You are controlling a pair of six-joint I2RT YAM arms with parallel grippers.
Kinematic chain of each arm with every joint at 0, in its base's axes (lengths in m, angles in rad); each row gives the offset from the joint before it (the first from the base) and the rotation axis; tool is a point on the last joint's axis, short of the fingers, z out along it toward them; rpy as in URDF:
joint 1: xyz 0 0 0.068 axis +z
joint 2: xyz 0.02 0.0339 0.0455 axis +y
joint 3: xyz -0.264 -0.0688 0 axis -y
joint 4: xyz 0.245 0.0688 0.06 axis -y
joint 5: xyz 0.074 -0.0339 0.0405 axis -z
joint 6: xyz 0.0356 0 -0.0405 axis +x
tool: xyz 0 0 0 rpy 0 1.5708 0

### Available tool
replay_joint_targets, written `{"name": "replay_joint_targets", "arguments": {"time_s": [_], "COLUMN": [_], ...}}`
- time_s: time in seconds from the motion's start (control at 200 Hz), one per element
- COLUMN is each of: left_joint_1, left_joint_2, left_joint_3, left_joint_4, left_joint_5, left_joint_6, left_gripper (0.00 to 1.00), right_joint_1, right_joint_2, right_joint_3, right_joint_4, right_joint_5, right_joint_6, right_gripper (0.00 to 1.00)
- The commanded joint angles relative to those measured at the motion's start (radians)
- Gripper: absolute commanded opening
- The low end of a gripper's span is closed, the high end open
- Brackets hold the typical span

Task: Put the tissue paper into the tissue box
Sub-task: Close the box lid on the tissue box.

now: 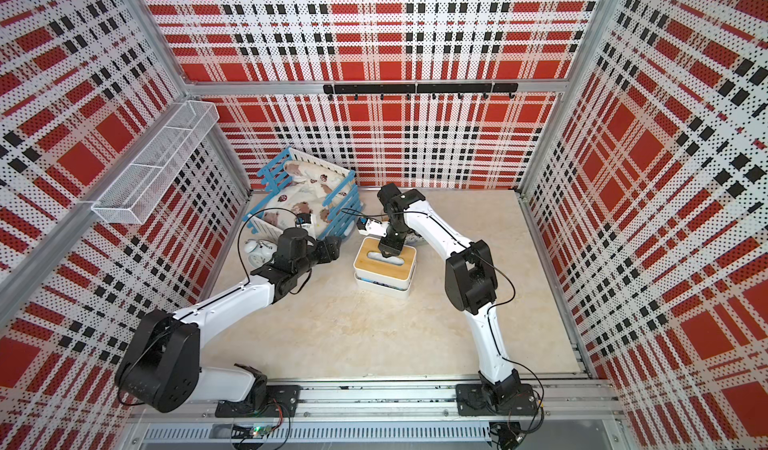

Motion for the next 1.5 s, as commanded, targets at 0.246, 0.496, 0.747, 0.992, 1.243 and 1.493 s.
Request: {"name": "replay_joint_targets", "arguments": {"time_s": [0.246,0.496,0.747,0.992,1.243,1.493], "left_joint_1": [0.001,-0.001,-0.006,-0.009,-0.010,-0.015], "left_joint_2": [-0.007,-0.006,-0.003,-0.001,-0.001,0.004], "left_joint_3": [-0.011,-0.012,-0.012,-0.015,-0.020,-0.017], "left_joint_4": [0.027,0.028,0.030,0.033,0.038,0.043], "left_joint_5": [0.013,0.014,0.019,0.020,0.023,0.028], "left_joint_6": [0.003,0.002,0.001,0.000,-0.001,-0.005], "left_gripper": [0.75,0.75,0.75,0.75,0.76,0.76], "right_joint_1": [0.027,0.030,0.030,0.030,0.031,0.031], "right_joint_2": [-0.011,-0.025,-0.017,-0.024,-0.049,-0.050], "right_joint_3": [-0.020,-0.034,-0.055,-0.082,-0.122,-0.130], "right_joint_4": [-0.012,-0.013,-0.004,0.000,0.019,0.037], "right_joint_5": [-0.007,-0.013,-0.006,-0.026,-0.045,-0.021], "right_joint_6": [0.012,0.036,0.063,0.056,0.055,0.080], "right_gripper": [0.11,0.12,0.13,0.17,0.22,0.29]}}
